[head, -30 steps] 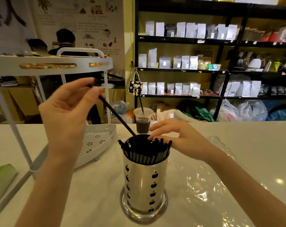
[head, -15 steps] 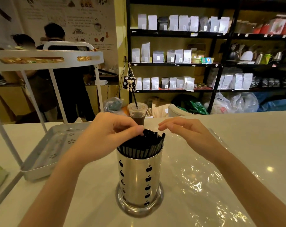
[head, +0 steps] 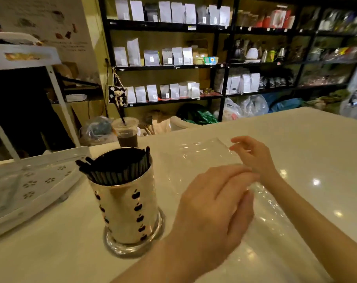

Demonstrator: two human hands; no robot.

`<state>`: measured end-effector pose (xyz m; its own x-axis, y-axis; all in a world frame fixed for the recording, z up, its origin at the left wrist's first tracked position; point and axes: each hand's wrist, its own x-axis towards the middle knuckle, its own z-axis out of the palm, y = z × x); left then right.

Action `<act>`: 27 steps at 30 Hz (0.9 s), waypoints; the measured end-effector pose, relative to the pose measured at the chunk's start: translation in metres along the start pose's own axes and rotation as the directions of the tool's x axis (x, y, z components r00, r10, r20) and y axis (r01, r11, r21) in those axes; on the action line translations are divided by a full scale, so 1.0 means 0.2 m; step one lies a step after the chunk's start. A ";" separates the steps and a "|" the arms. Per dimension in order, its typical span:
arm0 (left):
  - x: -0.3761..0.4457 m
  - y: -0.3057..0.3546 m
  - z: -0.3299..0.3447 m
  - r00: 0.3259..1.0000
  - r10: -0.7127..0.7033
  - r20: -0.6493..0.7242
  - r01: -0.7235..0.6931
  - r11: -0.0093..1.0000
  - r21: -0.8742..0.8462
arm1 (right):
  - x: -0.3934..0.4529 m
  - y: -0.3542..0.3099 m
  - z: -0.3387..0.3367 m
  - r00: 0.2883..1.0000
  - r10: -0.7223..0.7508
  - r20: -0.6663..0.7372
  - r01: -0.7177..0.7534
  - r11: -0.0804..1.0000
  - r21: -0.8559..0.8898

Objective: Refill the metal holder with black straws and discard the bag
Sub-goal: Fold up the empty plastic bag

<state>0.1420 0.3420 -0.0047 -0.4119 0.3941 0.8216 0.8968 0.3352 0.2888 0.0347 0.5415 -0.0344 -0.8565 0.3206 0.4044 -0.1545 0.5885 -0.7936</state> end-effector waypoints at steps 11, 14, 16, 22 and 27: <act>-0.16 -0.52 0.44 0.454 -0.838 0.301 0.534 0.527 0.661 | -0.05 0.47 -0.01 0.952 0.305 -0.002 -0.228 0.707 -0.670; -0.17 -0.55 0.44 0.419 -0.865 0.276 0.492 0.472 0.732 | -0.05 0.48 0.00 0.953 0.302 0.032 -0.194 0.689 -0.699; -0.18 -0.57 0.45 0.473 -0.842 0.259 0.475 0.491 0.730 | -0.05 0.48 0.00 0.961 0.272 0.049 -0.169 0.718 -0.675; -0.16 -0.59 0.43 0.608 -0.788 0.101 0.750 0.611 0.253 | -0.05 0.46 -0.02 0.960 0.276 -0.037 -0.268 0.879 -0.394; -0.13 -0.57 0.40 0.484 -0.875 -0.012 0.847 0.471 -0.247 | -0.06 0.47 -0.07 0.892 0.441 -0.098 -0.430 0.896 0.113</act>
<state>0.0374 0.3619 -0.0977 -0.9821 -0.1131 0.1504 0.1137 0.2800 0.9532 0.0367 0.6026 -0.1074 -0.7840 0.6183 0.0556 0.1745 0.3054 -0.9361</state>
